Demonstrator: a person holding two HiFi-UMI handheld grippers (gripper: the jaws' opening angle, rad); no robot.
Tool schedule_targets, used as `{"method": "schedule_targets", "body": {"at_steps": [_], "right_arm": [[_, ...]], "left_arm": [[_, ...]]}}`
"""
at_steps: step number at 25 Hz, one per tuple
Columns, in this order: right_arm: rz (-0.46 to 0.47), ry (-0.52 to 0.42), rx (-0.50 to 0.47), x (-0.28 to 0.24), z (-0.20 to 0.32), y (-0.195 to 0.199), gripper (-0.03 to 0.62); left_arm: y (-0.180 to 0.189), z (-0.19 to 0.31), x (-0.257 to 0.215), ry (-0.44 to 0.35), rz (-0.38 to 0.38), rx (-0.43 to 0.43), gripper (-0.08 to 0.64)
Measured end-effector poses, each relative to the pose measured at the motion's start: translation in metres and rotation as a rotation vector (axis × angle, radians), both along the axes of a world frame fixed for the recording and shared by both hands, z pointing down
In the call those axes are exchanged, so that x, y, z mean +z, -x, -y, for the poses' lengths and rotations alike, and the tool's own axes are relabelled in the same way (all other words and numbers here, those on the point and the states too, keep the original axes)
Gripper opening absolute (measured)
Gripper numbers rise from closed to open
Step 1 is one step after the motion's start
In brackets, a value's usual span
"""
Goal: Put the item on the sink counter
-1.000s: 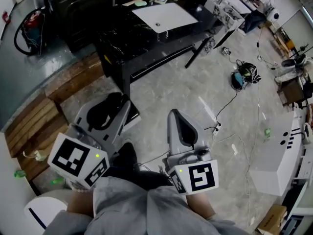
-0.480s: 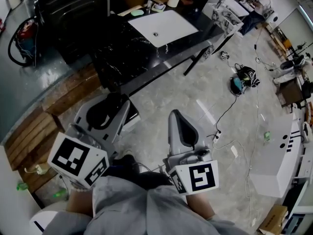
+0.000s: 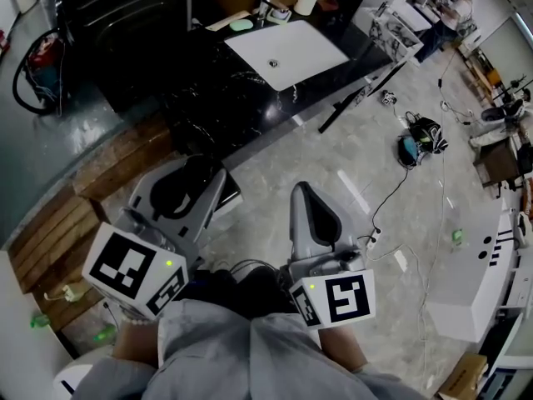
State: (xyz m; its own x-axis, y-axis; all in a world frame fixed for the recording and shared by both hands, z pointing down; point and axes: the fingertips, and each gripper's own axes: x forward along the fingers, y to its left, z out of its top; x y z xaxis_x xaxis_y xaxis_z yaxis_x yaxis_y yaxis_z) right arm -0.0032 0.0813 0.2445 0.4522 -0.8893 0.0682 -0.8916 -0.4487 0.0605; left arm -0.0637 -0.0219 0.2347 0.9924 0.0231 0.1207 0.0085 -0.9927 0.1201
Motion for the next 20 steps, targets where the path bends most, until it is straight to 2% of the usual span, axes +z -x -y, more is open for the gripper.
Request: {"method": "schedule_targets", "body": {"at_steps": [12, 20], "right_arm": [[0.004, 0.010, -0.010, 0.005, 0.010, -0.015, -0.003], [0.011, 0.004, -0.030, 0.009, 0.021, -0.045, -0.003]], "left_arm": [[-0.012, 0.020, 0.004, 0.008, -0.005, -0.045, 0.091], [-0.038, 0.031, 0.007, -0.002, 0.004, -0.070, 0.091]]}}
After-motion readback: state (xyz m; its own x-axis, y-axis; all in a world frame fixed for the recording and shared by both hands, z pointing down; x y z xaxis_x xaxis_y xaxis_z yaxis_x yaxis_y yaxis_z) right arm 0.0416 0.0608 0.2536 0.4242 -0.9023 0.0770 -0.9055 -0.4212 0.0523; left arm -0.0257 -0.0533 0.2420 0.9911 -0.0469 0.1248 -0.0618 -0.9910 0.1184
